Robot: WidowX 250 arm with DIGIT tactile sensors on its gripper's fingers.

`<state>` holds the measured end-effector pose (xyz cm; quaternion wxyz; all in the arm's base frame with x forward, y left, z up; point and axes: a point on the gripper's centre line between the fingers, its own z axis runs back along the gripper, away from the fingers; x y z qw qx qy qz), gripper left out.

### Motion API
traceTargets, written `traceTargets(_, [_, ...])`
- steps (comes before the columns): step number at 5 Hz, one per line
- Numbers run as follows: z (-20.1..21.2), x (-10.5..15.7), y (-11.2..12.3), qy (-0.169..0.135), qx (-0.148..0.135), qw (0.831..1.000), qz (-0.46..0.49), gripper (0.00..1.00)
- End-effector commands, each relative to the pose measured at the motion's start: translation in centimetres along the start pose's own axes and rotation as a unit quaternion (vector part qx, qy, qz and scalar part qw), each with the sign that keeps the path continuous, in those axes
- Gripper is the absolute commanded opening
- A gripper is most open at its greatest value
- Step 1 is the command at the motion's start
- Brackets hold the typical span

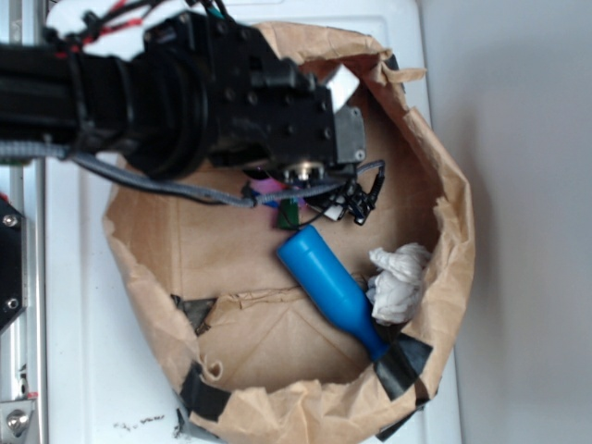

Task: Grab the carrot.

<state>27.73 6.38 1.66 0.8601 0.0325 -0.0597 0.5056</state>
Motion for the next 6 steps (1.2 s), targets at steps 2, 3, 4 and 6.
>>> traceTargets(2, [7.3, -1.8, 1.1, 0.024, -0.077, 0.996, 0.027, 0.0])
traceTargets(3, [11.9, -1.7, 0.9, 0.062, -0.109, 0.992, 0.03, 0.0])
traceTargets(4, [15.1, -2.7, 1.0, 0.062, -0.136, 0.989, 0.003, 0.0])
traceTargets(6, [15.8, -2.8, 0.6, 0.048, -0.127, 0.989, -0.063, 0.0])
